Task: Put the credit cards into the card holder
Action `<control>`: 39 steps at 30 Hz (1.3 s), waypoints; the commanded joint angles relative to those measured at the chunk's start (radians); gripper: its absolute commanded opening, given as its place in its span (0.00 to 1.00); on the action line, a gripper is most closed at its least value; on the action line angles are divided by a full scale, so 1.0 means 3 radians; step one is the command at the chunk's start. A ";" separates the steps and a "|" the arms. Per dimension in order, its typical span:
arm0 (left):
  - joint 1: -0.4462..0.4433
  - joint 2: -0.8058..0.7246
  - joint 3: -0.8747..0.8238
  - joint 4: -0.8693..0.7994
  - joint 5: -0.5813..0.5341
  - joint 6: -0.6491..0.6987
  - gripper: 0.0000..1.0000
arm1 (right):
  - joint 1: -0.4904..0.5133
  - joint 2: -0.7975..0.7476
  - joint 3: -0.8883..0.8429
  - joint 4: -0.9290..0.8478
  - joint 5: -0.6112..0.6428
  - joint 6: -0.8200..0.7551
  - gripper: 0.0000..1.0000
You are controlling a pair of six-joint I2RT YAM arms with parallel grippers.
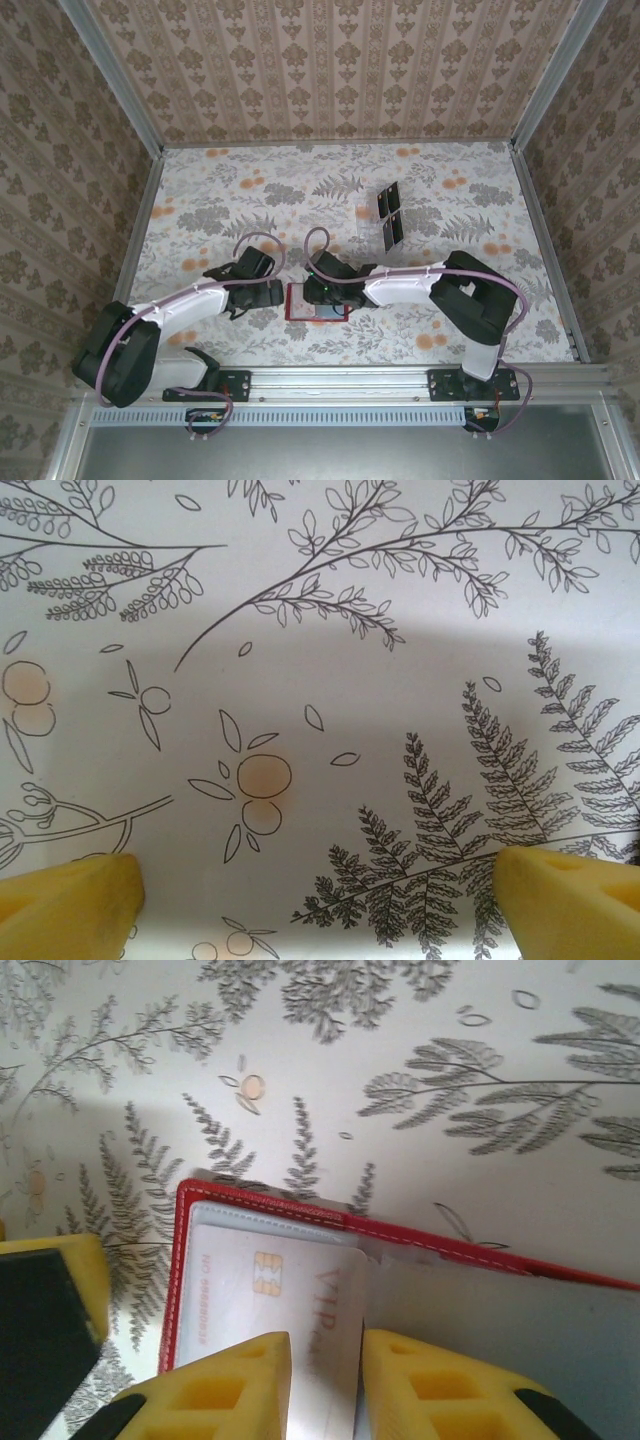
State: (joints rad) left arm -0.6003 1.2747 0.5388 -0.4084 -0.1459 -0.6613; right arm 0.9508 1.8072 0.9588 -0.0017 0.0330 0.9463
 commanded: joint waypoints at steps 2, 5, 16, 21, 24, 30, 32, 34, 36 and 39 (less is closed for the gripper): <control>0.0023 0.0056 0.0126 0.0245 0.0270 0.0140 1.00 | -0.0035 -0.0125 -0.0216 0.0112 0.0159 0.0158 0.26; 0.0022 -0.0007 0.0103 0.0199 0.0341 0.0135 1.00 | -0.0033 -0.0240 -0.0292 0.0154 0.0170 0.0148 0.25; -0.0114 -0.0139 -0.0012 0.0159 0.0441 0.0048 1.00 | -0.0011 -0.0736 -0.0373 -0.0084 0.0248 -0.0020 0.07; -0.0182 -0.0059 -0.0005 0.0193 0.0409 0.0026 1.00 | 0.0056 -0.0620 -0.0346 -0.0069 0.0195 0.0030 0.00; -0.0235 -0.0021 0.0010 0.0175 0.0346 0.0033 1.00 | 0.0086 -0.0502 -0.0338 -0.0054 0.0178 0.0085 0.00; -0.0313 -0.0015 -0.0003 0.0056 0.0183 0.0050 1.00 | 0.0112 -0.0339 -0.0343 -0.0073 0.0154 0.0154 0.00; -0.0333 -0.0030 -0.0034 0.0039 0.0158 0.0037 1.00 | 0.0121 -0.0306 -0.0344 -0.0100 0.0143 0.0161 0.00; -0.0356 -0.0050 -0.0081 0.0034 0.0145 0.0004 1.00 | 0.0124 -0.0292 -0.0358 -0.0103 0.0144 0.0171 0.00; -0.0381 -0.0064 -0.0117 0.0039 0.0140 -0.0029 1.00 | 0.0129 -0.0286 -0.0366 -0.0113 0.0143 0.0175 0.00; -0.0413 -0.0068 -0.0148 0.0038 0.0139 -0.0079 1.00 | 0.0147 -0.0267 -0.0366 -0.0117 0.0141 0.0189 0.00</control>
State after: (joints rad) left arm -0.7139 1.2591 0.5278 -0.3481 -0.0959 -0.6525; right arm 0.9840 1.7142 0.8604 -0.0074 0.0750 0.9817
